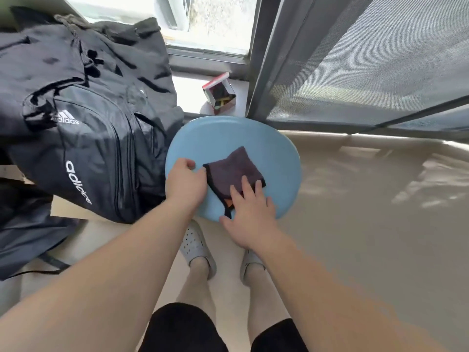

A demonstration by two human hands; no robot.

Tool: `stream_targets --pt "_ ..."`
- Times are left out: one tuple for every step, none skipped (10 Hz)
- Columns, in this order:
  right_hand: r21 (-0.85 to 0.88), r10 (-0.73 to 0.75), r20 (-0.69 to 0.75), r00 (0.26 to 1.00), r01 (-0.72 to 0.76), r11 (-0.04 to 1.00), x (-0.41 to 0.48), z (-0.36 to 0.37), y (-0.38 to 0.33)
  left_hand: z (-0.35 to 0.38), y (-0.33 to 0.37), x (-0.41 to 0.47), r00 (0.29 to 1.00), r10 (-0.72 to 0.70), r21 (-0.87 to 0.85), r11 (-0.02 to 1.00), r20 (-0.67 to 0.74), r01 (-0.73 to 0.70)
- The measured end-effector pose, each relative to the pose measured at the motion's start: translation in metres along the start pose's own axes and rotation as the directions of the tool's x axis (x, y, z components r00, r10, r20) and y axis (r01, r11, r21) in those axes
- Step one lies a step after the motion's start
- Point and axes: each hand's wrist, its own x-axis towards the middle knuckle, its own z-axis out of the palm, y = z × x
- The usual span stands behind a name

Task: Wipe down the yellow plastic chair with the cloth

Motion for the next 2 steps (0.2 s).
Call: stream_targets --pt "-0.061 0.028 -0.021 0.999 -0.029 0.998 0.002 -0.002 -0.003 -0.008 0.0 -0.01 0.989 0.126 0.008 0.992 0.075 -0.127" --pt "-0.012 0.03 -0.107 0.994 -0.032 0.999 -0.011 -0.017 -0.005 -0.022 -0.006 -0.031 0.987 0.118 -0.046 0.992 0.113 -0.114"
